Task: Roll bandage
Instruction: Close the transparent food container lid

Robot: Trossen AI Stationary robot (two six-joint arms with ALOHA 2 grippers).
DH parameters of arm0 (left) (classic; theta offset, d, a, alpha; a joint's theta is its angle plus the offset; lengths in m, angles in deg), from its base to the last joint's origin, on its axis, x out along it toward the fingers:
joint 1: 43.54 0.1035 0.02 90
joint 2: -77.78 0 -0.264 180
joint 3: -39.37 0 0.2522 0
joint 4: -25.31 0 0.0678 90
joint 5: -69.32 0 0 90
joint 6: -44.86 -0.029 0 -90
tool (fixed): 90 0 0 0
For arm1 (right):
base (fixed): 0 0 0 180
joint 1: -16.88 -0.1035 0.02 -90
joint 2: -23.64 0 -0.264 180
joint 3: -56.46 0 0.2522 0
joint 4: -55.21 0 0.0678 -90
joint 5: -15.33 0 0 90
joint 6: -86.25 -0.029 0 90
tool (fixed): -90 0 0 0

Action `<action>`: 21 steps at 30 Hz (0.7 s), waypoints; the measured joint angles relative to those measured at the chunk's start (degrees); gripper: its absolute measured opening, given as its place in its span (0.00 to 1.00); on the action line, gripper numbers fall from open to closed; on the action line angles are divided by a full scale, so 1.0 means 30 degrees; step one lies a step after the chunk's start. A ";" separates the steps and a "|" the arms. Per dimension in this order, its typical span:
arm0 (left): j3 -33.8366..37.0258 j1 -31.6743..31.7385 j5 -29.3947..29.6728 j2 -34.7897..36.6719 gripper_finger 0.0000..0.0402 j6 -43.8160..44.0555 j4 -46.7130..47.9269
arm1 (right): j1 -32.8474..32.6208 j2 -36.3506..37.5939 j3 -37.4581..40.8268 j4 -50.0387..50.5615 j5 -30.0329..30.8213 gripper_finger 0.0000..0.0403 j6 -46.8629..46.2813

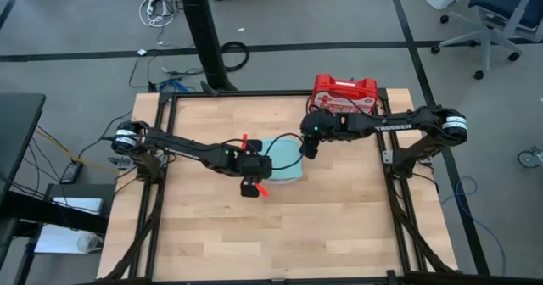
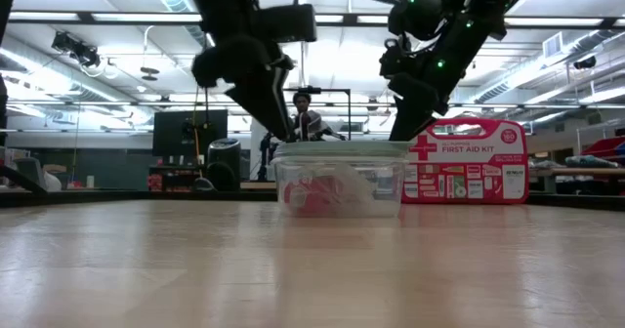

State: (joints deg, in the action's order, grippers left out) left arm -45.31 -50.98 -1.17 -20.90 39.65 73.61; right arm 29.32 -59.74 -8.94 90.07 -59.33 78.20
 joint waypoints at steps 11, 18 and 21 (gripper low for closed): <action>0.0209 -0.1864 -0.0755 0.0643 0.28 0.0336 0.2173 | 0.0998 -0.1769 0.0000 -0.0613 -0.0777 0.37 0.0758; 0.1682 -0.2544 -0.0751 0.0600 0.28 0.0921 0.0295 | 0.1625 -0.1877 0.0000 -0.2232 -0.1934 0.37 0.1558; 0.2427 -0.2544 -0.0574 0.0600 0.28 0.1178 -0.1378 | 0.1663 -0.1880 0.0000 -0.2230 -0.2259 0.37 0.1675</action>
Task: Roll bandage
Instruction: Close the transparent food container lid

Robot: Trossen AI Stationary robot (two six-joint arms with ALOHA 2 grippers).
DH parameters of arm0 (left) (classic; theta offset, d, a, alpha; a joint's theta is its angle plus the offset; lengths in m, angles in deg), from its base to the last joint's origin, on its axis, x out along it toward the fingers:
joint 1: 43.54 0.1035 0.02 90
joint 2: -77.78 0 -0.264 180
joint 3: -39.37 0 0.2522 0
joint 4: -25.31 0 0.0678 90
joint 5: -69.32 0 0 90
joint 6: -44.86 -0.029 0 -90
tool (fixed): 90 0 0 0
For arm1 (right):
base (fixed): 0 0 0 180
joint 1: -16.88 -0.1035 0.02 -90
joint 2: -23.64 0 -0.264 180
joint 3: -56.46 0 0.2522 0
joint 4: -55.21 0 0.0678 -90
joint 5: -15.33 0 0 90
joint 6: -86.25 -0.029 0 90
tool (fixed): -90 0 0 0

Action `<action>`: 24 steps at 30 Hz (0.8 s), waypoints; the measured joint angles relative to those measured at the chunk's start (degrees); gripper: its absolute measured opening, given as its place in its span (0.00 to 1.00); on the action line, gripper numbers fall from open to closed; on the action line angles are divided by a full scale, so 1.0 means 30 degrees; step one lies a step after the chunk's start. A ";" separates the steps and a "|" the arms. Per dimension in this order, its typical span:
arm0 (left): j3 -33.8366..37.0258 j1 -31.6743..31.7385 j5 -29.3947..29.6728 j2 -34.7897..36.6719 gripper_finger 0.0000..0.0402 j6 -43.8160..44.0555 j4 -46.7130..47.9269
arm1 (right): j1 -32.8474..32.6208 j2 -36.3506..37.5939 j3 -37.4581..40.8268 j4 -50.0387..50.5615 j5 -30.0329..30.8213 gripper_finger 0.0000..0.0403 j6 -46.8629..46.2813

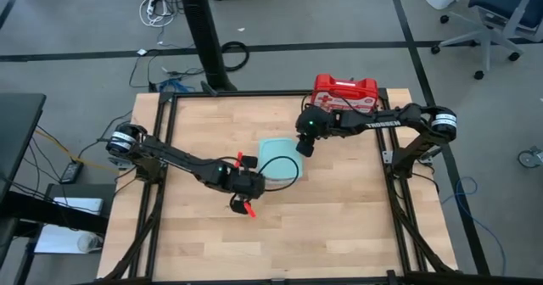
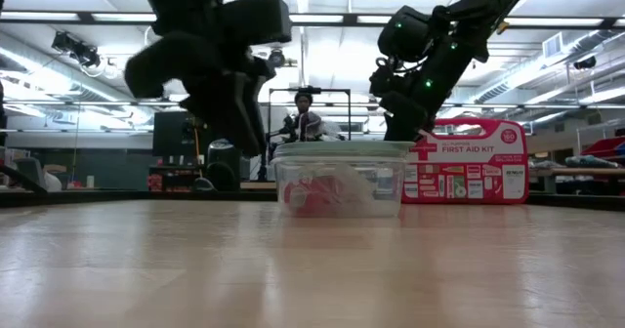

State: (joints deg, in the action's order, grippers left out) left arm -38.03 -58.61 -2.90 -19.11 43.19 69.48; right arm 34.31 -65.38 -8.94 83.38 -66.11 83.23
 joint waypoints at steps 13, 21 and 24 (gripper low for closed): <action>0.1271 0.0540 0.1622 0.0000 0.28 0.0305 -0.2795 | -0.0926 0.0000 0.0000 0.0085 -0.0598 0.37 0.0995; 0.1332 0.0510 0.1839 -0.0007 0.28 0.0402 -0.2552 | -0.0897 0.0000 0.0000 0.0205 -0.0038 0.37 0.0537; 0.1332 0.0510 0.1849 -0.0007 0.28 0.0522 -0.2200 | -0.0758 0.0000 0.0000 0.0216 0.0025 0.37 0.0505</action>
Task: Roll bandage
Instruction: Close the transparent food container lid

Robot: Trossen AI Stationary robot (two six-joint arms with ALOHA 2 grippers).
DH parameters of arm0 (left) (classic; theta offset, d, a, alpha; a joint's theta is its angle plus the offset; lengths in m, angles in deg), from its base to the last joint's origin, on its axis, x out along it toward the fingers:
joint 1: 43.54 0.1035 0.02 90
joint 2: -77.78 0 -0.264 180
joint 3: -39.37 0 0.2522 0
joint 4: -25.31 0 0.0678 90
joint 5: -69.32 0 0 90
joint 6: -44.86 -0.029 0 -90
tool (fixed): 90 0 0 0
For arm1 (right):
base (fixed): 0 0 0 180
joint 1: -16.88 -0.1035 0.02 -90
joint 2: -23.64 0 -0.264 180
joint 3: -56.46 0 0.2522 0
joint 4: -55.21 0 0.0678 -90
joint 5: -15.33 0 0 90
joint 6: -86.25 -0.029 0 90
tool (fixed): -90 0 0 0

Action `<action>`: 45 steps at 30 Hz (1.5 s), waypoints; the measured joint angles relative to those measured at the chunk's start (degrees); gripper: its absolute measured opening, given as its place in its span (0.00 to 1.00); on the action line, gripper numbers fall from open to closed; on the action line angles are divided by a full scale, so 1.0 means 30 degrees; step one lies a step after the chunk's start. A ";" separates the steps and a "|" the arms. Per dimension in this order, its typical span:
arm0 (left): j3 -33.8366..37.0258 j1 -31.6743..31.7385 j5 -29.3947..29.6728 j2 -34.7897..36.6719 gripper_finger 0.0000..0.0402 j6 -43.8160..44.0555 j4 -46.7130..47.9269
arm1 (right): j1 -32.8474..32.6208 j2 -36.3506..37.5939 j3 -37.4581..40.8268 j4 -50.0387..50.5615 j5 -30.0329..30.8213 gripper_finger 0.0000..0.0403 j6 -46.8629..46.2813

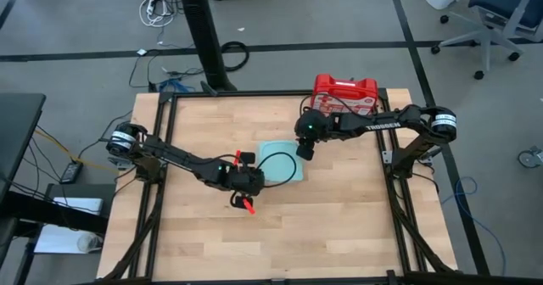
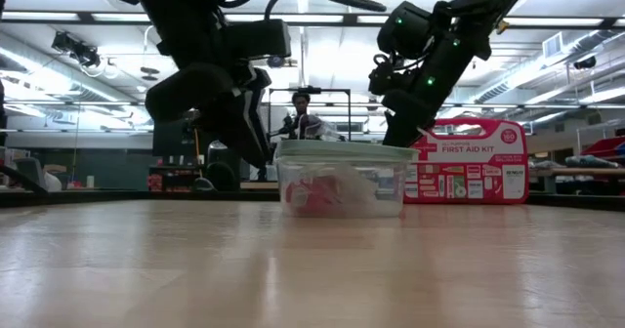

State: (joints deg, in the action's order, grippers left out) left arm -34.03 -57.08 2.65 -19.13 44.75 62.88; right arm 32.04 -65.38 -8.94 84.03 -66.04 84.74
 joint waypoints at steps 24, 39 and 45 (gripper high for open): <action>-0.0094 0.0007 0.0816 0.0000 0.28 0.0196 0.0841 | -0.0816 0.0136 0.0000 -0.0874 -0.0210 0.37 -0.0836; -0.2142 -0.0125 0.1998 0.0239 0.28 -0.1727 0.1526 | -0.4526 0.0634 0.0000 -0.1377 -0.1117 0.37 -0.3178; -0.2137 0.1179 0.1086 0.0233 0.28 -0.2775 0.0120 | -0.5512 0.0656 -0.0022 -0.2757 0.0207 0.37 -0.3149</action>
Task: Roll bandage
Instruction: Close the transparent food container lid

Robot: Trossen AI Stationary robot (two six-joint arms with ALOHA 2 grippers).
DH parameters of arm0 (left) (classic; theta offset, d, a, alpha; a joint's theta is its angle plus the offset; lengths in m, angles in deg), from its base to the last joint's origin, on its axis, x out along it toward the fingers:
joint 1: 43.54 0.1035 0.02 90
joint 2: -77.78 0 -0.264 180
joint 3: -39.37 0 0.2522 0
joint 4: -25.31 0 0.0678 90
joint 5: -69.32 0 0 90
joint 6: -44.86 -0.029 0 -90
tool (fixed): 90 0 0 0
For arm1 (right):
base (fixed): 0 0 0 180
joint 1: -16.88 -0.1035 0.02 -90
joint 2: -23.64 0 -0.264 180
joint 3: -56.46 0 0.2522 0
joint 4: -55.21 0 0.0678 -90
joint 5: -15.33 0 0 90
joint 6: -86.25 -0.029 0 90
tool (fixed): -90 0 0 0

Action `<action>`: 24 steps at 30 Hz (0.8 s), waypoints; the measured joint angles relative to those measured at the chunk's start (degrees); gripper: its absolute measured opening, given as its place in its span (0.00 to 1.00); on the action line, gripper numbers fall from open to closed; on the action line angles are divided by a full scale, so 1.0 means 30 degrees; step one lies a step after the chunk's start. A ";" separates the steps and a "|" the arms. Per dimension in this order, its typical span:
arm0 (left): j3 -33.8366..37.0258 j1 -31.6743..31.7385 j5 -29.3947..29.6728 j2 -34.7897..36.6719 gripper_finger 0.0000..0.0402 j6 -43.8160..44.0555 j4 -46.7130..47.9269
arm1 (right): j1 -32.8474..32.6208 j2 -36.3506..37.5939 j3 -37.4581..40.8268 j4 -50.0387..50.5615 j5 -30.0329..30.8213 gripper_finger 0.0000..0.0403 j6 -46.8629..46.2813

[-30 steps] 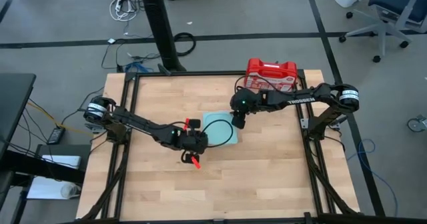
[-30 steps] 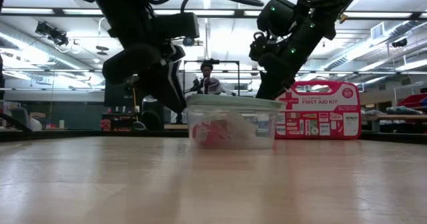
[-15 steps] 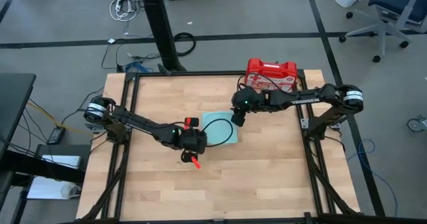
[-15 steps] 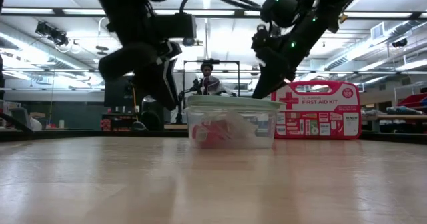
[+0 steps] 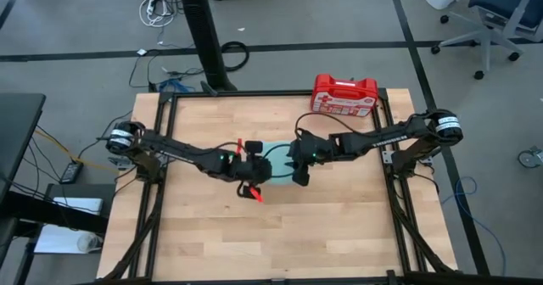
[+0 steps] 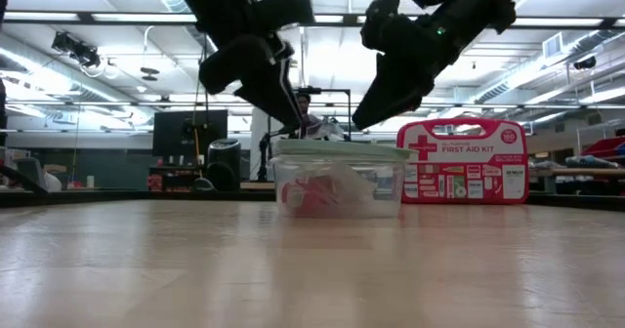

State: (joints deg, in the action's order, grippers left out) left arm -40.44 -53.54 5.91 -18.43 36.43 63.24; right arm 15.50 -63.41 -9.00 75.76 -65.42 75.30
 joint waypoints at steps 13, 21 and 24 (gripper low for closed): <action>0.3375 0.0713 -0.1593 -0.0036 0.28 0.2043 -0.3236 | 0.0821 -0.2653 -0.0110 -0.0286 -0.0686 0.37 -0.0288; 0.3832 0.0475 -0.2186 -0.0058 0.28 0.2808 -0.3879 | 0.0799 -0.2718 -0.0109 0.0372 -0.1389 0.37 -0.0739; 0.3914 0.0207 -0.2287 -0.0016 0.28 0.2928 -0.4455 | 0.0728 -0.2173 -0.0043 0.0430 -0.1563 0.37 -0.0814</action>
State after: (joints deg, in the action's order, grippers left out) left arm -28.70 -52.92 -0.95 -18.48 45.21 49.87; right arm 17.68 -69.93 -9.13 77.05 -70.11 72.86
